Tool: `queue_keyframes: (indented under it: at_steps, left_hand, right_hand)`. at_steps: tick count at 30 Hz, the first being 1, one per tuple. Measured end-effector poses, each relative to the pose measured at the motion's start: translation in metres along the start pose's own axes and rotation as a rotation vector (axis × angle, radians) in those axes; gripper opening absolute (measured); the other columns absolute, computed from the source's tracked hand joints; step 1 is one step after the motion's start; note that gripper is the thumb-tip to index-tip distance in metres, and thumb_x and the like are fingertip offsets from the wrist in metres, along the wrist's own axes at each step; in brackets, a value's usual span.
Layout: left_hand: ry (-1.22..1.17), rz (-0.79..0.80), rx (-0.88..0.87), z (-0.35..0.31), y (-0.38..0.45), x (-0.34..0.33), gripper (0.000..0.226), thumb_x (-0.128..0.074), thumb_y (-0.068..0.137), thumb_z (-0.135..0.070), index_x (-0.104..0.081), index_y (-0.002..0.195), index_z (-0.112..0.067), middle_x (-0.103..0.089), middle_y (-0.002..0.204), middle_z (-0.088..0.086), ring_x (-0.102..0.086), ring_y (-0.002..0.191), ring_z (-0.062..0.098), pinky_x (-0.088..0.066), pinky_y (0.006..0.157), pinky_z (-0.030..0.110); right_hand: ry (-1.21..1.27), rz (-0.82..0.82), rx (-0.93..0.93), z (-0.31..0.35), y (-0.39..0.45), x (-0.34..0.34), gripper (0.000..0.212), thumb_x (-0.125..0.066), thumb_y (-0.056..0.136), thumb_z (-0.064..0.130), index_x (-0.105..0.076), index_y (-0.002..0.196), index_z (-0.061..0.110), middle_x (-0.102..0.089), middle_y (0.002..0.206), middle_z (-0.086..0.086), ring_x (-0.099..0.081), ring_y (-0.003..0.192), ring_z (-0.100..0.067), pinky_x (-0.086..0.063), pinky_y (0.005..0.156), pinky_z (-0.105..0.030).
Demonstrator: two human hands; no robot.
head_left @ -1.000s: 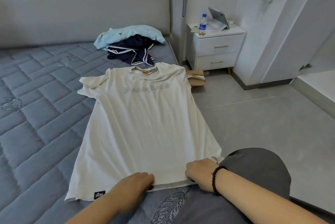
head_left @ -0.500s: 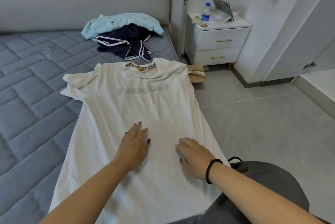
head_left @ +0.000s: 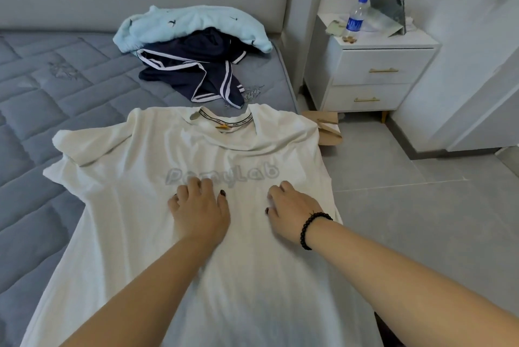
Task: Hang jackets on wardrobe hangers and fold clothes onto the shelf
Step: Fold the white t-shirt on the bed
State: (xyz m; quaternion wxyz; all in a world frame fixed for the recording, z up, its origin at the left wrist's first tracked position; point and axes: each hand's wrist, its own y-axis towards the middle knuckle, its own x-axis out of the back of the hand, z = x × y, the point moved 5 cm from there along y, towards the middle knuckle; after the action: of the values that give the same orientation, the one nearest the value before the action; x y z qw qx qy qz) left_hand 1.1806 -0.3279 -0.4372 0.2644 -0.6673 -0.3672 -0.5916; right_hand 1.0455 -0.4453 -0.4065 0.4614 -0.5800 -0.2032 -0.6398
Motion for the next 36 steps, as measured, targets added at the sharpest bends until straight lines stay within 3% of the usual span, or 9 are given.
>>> queue_keyframes:
  at_steps: [6, 9, 14, 18, 21, 26, 29, 32, 36]
  left_hand:
    - [-0.034, -0.080, 0.092, 0.005, 0.092, 0.000, 0.049, -0.029, 0.101, -0.025, -0.065, 0.080, 0.001, -0.067, 0.079, 0.023, -0.064, 0.075, 0.043, -0.052, 0.075, 0.047]
    - [0.008, 0.117, 0.246, 0.010, 0.120, -0.010, 0.036, -0.031, 0.097, -0.026, -0.060, 0.091, -0.006, -0.065, 0.100, 0.017, -0.061, 0.093, 0.037, -0.046, 0.081, 0.037]
    - [-0.080, 0.214, 0.274, 0.022, 0.145, -0.011, 0.029, -0.037, 0.092, -0.041, -0.049, 0.089, -0.015, -0.057, 0.094, 0.010, -0.048, 0.084, 0.029, -0.039, 0.075, 0.033]
    - [-0.216, -0.106, 0.216, 0.020, 0.149, -0.009, 0.018, -0.050, 0.083, -0.032, -0.057, 0.082, -0.015, -0.058, 0.082, 0.004, -0.051, 0.075, 0.030, -0.043, 0.068, 0.033]
    - [-0.444, -0.418, 0.071, 0.021, 0.156, -0.002, 0.025, -0.058, 0.083, -0.014, -0.056, 0.108, -0.014, -0.056, 0.110, 0.009, -0.053, 0.093, 0.036, -0.042, 0.073, 0.043]
    - [-0.231, -0.298, 0.055, 0.026, 0.189, -0.027, 0.052, -0.040, 0.091, -0.018, -0.041, 0.142, -0.028, -0.032, 0.153, 0.012, -0.030, 0.134, 0.036, -0.025, 0.100, 0.053]
    - [-0.243, -0.312, 0.106, 0.029, 0.216, -0.025, 0.044, -0.037, 0.094, -0.022, -0.049, 0.136, -0.022, -0.054, 0.135, 0.010, -0.042, 0.120, 0.036, -0.026, 0.095, 0.049]
    - [-0.281, -0.378, 0.177, 0.037, 0.224, -0.021, 0.035, -0.051, 0.090, -0.019, -0.060, 0.123, -0.014, -0.056, 0.123, 0.020, -0.044, 0.113, 0.040, -0.029, 0.094, 0.050]
    - [-0.420, -0.489, 0.058, 0.046, 0.229, -0.013, 0.021, -0.058, 0.086, -0.024, -0.073, 0.094, -0.012, -0.058, 0.103, 0.021, -0.052, 0.098, 0.037, -0.038, 0.085, 0.043]
  right_hand:
    - [0.223, -0.100, -0.081, -0.026, 0.043, 0.001, 0.022, -0.037, 0.097, 0.031, -0.050, 0.090, 0.014, -0.062, 0.083, -0.001, -0.058, 0.075, -0.021, -0.047, 0.066, -0.033]
    - [0.236, -0.139, -0.105, -0.036, 0.054, 0.006, 0.028, -0.036, 0.096, 0.035, -0.054, 0.087, 0.015, -0.064, 0.078, 0.000, -0.060, 0.071, -0.020, -0.051, 0.066, -0.034]
    - [0.387, -0.093, -0.179, -0.051, 0.096, 0.021, 0.039, -0.044, 0.093, 0.036, -0.047, 0.062, 0.012, -0.059, 0.061, -0.005, -0.062, 0.057, -0.029, -0.055, 0.056, -0.039]
    - [0.370, -0.471, 0.021, -0.039, 0.137, 0.055, 0.012, -0.049, 0.090, 0.020, -0.058, 0.082, 0.017, -0.059, 0.080, 0.005, -0.057, 0.075, -0.020, -0.052, 0.071, -0.043]
    - [0.278, -0.626, 0.148, -0.032, 0.166, 0.077, 0.026, -0.049, 0.086, 0.001, -0.060, 0.105, 0.016, -0.053, 0.101, 0.000, -0.053, 0.089, -0.020, -0.048, 0.077, -0.042]
    - [-0.108, -0.268, 0.055, -0.037, 0.214, 0.084, 0.057, -0.051, 0.079, -0.002, -0.048, 0.129, 0.025, -0.046, 0.123, -0.004, -0.039, 0.116, -0.026, -0.036, 0.096, -0.039]
    - [-0.019, -0.133, -0.053, -0.049, 0.230, 0.076, 0.041, -0.052, 0.085, 0.008, -0.049, 0.123, 0.023, -0.049, 0.121, -0.006, -0.046, 0.114, -0.028, -0.039, 0.097, -0.040]
    - [0.005, -0.263, -0.040, -0.056, 0.244, 0.083, 0.010, -0.055, 0.088, 0.015, -0.062, 0.090, 0.023, -0.064, 0.104, -0.005, -0.058, 0.098, -0.025, -0.050, 0.086, -0.039]
    - [0.179, -0.454, -0.166, -0.075, 0.260, 0.105, 0.014, -0.062, 0.087, 0.016, -0.072, 0.078, 0.016, -0.063, 0.079, 0.002, -0.058, 0.086, -0.020, -0.045, 0.071, -0.025]
